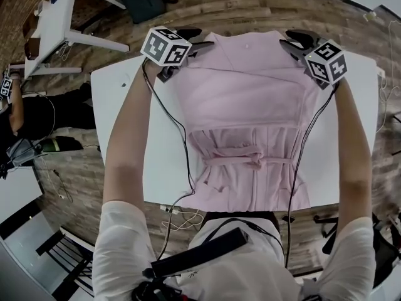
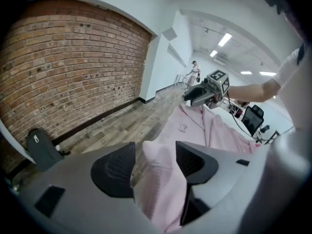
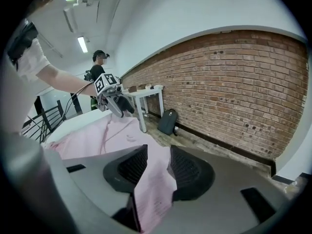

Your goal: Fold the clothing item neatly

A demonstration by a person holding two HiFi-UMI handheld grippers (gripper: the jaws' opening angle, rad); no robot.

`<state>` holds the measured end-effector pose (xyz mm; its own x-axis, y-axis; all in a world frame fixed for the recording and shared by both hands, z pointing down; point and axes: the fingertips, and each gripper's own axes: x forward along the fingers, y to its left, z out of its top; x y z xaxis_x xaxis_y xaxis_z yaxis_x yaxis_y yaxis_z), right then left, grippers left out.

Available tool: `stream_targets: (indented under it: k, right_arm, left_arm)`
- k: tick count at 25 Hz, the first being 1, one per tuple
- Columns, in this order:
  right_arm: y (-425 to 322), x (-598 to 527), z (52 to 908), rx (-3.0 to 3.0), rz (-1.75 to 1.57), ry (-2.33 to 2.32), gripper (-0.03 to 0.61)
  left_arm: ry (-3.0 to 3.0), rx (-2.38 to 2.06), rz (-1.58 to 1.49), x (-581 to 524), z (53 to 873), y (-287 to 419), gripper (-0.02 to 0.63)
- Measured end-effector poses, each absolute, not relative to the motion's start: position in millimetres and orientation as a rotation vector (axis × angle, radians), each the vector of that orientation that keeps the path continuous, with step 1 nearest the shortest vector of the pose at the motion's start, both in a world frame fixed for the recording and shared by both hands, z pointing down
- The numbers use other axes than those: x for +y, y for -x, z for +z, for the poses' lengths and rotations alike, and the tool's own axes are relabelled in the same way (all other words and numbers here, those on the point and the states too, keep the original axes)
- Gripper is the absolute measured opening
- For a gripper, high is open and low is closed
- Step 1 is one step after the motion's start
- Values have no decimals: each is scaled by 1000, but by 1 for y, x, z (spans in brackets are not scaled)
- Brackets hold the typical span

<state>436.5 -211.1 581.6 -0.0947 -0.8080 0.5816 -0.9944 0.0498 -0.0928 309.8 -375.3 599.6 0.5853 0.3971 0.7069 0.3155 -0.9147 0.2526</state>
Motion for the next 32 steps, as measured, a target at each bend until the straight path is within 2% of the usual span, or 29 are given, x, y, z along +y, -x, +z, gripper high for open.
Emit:
stream_targets:
  k: [18,21,22,23,24,32]
  right_arm:
    - [-452,-233,608,-1981,866,-1751,132]
    - [-451,-235,613,-1948,875,-1699,114]
    - [-449,-235,613,-1943,869,-1677,34]
    - [-447,-235,613,-1946,863,-1663,18]
    - [-446,-235,612,-1954,857,-1660,18]
    - [-436,-227,585,-2008,773,-1700,17]
  left_arm:
    - [-2425,664,1317,-383,626,-329,238]
    - [-2439,682,1391,-381,630,-327,148]
    - [-2449,687,1396,-380,630,-327,98]
    - [-2459,694,1392,-379,628,-328,44]
    - [-2467,702,1385,-377,626,-328,23]
    - [-2487,724,1253,-368,598,-323,17]
